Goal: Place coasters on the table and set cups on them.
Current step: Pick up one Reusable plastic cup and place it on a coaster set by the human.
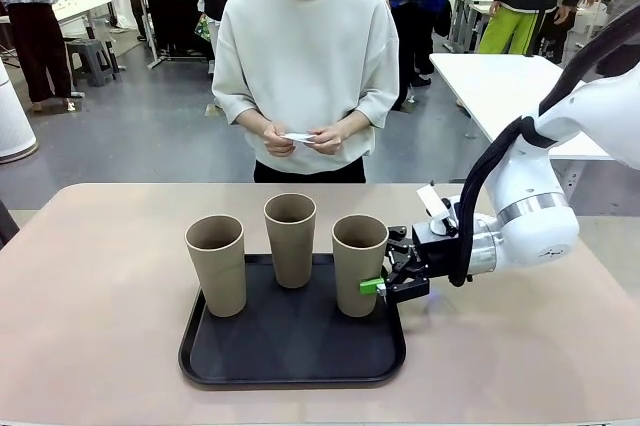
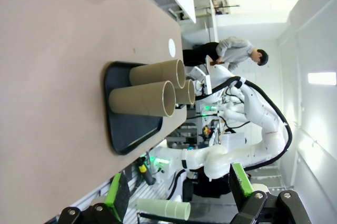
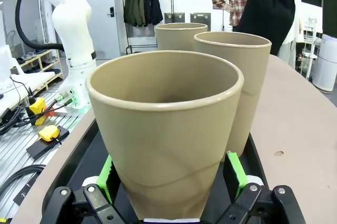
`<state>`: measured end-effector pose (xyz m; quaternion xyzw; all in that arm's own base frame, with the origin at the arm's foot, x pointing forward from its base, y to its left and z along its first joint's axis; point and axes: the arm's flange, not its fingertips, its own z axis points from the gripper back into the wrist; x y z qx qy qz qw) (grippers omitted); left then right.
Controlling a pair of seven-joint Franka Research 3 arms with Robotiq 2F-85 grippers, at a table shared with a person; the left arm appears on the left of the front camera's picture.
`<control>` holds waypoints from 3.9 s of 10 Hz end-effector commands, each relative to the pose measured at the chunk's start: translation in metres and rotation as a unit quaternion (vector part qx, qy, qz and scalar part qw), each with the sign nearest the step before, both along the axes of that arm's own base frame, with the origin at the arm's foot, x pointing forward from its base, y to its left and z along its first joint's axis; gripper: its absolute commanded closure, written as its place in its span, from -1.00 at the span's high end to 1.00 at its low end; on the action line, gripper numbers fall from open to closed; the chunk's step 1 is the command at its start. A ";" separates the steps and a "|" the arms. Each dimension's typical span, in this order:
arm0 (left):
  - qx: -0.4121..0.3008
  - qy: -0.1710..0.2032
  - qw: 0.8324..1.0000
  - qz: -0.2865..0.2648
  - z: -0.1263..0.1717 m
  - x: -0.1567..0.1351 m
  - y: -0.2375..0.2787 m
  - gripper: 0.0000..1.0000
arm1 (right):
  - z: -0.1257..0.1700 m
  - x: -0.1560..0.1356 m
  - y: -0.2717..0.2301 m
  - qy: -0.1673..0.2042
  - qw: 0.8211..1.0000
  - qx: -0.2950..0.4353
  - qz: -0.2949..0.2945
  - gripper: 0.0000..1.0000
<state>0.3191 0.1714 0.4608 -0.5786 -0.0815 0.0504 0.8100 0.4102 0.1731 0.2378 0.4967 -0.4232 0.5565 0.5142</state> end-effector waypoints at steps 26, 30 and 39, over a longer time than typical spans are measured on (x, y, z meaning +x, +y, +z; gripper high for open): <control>-0.005 -0.005 1.000 0.000 0.002 -0.001 0.000 1.00 | 0.188 0.041 -0.085 -0.009 0.996 0.020 -0.091 0.67; -0.005 -0.005 1.000 0.000 0.002 -0.001 0.000 1.00 | 0.193 0.080 -0.167 0.029 0.991 0.012 -0.131 0.67; -0.005 -0.005 1.000 0.000 0.002 -0.001 0.000 1.00 | 0.196 0.077 -0.223 0.034 0.996 -0.018 -0.083 0.67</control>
